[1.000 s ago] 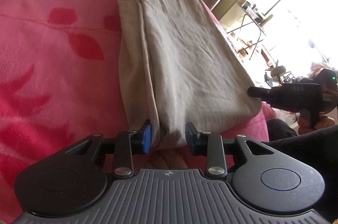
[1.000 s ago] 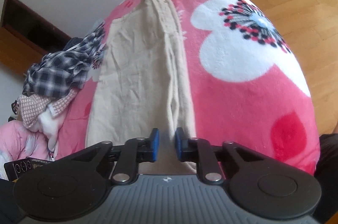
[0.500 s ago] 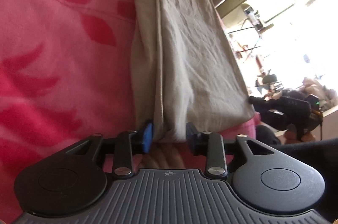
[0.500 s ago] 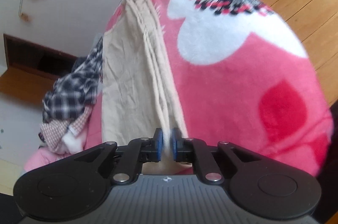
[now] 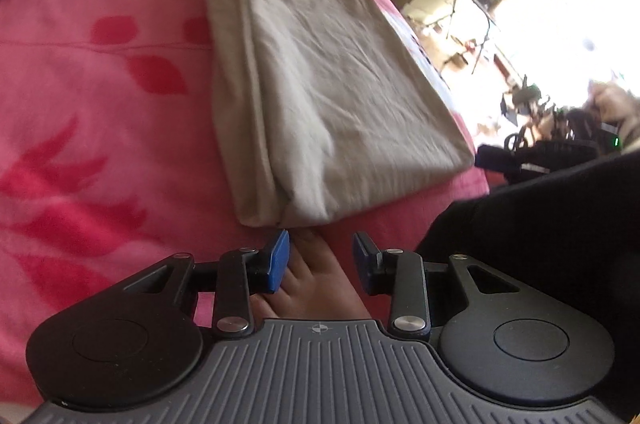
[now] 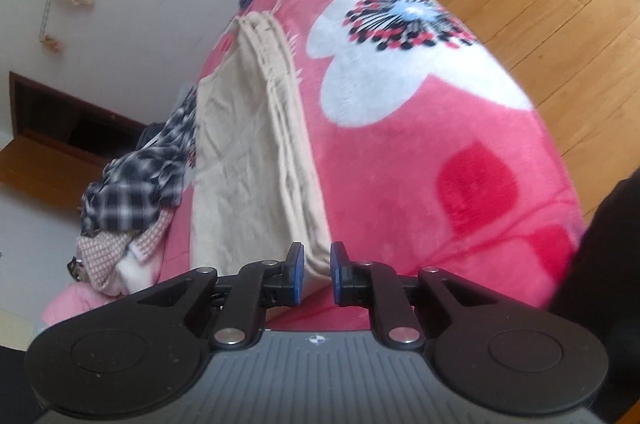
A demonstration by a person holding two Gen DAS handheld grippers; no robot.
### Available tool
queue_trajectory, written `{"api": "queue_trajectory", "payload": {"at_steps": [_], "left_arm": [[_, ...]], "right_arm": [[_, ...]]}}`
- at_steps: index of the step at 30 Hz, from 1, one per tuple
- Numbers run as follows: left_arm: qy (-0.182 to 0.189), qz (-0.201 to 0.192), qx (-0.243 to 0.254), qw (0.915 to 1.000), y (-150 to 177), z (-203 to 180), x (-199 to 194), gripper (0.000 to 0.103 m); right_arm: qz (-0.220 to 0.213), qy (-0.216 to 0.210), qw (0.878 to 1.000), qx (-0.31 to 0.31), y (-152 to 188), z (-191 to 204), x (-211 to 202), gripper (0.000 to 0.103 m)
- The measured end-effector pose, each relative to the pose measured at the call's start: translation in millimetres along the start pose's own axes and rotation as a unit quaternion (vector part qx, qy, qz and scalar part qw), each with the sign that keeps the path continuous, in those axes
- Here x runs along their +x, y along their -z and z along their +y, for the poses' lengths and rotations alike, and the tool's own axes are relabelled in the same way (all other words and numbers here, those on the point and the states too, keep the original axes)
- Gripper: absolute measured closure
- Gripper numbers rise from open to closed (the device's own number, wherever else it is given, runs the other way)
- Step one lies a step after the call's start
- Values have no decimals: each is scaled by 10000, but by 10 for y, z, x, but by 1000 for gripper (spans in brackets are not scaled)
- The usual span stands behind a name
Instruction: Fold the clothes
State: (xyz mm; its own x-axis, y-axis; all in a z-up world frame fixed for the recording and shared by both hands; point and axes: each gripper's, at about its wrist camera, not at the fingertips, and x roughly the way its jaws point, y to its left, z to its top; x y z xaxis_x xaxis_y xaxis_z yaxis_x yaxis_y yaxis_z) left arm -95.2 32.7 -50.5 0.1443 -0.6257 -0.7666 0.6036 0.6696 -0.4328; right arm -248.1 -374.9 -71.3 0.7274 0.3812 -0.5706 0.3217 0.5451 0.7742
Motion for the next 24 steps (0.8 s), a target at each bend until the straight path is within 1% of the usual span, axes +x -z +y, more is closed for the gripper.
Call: {"api": "queue_trajectory", "payload": {"at_steps": [2,4,7,9,13,18,21,24], "left_arm": [[-154,-14,117,9998,16,-59,54,68],[-391,-83,152,9991,38,-72,103,68],[-501,-194,-14,9986,41,-21,157,68],[-530,-242,-109,9982,17,-15,184,68],[-558,-354,-72,9978,8,-68,182,68],[-479,-473,-135,9976,-9,-57,132,68],[-420,-474,-224,9977,-33,-45,149,68],[-530,-326,-98,9980,-50,-72,208,69]], "right_arm": [[41,-41,10000,-5,13,0,2,88],[80,-52,10000,-25,21,6,-7,88],[71,-57,9999,-60,24,8,-45,88],[56,-56,9999,-68,26,5,-64,88],[48,-45,10000,0,33,-39,-62,88],[142,-40,9999,-32,33,-48,4,88],[144,-13,9994,-303,16,25,37,88],[93,-14,9968,-797,10,158,38,88]]}}
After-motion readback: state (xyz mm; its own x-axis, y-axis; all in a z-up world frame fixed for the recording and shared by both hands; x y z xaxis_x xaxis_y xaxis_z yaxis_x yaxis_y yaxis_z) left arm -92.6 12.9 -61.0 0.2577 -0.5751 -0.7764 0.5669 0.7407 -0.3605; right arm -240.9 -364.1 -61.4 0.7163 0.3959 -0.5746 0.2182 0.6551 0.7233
